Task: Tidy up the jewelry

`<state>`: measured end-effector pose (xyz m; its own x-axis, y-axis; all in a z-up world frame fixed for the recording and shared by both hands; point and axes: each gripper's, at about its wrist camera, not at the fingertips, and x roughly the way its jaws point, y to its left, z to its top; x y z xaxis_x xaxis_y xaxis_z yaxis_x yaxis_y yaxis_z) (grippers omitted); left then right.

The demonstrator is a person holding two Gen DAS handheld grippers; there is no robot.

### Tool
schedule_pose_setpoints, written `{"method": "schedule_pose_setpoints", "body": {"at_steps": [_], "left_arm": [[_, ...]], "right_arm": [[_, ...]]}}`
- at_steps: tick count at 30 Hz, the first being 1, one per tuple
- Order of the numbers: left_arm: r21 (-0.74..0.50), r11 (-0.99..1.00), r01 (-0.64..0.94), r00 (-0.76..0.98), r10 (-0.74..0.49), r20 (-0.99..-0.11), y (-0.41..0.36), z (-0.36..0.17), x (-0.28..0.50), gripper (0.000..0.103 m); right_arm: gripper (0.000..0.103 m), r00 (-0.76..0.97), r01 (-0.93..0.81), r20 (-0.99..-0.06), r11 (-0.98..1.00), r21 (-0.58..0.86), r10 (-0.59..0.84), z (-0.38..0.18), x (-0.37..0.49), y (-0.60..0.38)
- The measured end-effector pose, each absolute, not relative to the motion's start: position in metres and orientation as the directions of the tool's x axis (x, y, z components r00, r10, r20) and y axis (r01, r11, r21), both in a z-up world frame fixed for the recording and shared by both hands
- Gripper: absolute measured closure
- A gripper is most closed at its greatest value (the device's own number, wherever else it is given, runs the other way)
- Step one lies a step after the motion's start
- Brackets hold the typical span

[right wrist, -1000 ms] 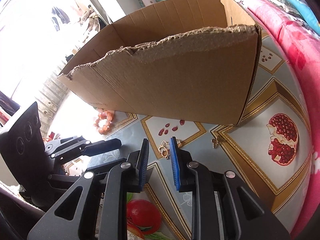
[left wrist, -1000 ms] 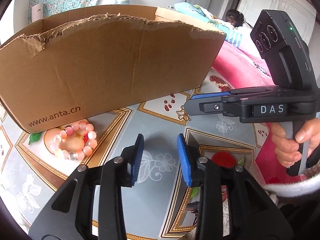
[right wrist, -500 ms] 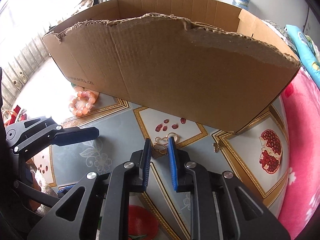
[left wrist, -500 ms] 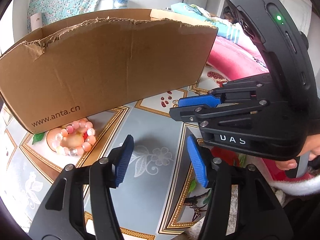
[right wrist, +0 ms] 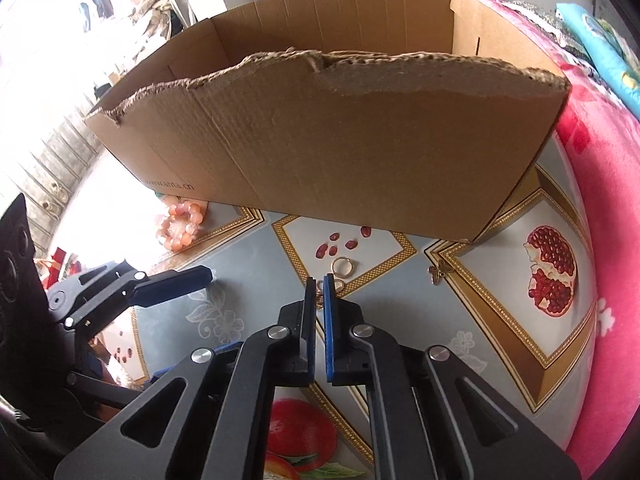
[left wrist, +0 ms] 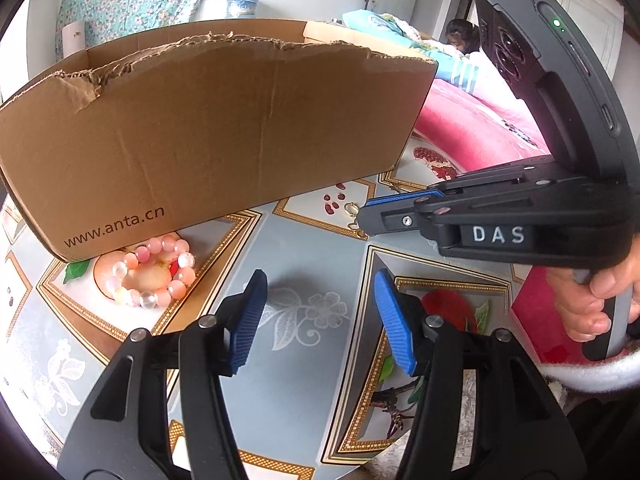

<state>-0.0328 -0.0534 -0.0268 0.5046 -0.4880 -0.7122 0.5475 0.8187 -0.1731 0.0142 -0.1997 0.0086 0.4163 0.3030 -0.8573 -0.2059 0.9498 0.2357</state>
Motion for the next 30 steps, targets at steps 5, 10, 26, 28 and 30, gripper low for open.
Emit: {"method": "schedule_pose_setpoints", "body": {"at_steps": [5, 10, 26, 28, 30], "left_arm": [[-0.161, 0.816, 0.555, 0.507, -0.485, -0.712, -0.054, -0.028, -0.034, 0.049], [-0.128, 0.817, 0.562, 0.517, -0.468, -0.717, -0.061, -0.028, -0.035, 0.049], [-0.042, 0.826, 0.563, 0.541, -0.406, -0.737, -0.080, -0.031, -0.039, 0.044], [-0.035, 0.824, 0.565, 0.538, -0.401, -0.741, -0.082, -0.030, -0.039, 0.040], [-0.024, 0.824, 0.566, 0.537, -0.391, -0.748, -0.085, -0.030, -0.038, 0.038]], "right_arm": [[0.099, 0.423, -0.127, -0.841, 0.941, 0.313, 0.337, 0.009, 0.014, -0.225], [0.099, 0.440, -0.101, -0.843, 0.950, 0.296, 0.310, 0.004, 0.013, -0.232], [0.099, 0.421, -0.153, -0.817, 0.919, 0.364, 0.394, -0.012, 0.008, -0.224], [0.098, 0.435, -0.133, -0.825, 0.932, 0.338, 0.361, -0.011, 0.004, -0.231], [0.096, 0.451, -0.114, -0.834, 0.947, 0.301, 0.319, -0.004, -0.004, -0.237]]}}
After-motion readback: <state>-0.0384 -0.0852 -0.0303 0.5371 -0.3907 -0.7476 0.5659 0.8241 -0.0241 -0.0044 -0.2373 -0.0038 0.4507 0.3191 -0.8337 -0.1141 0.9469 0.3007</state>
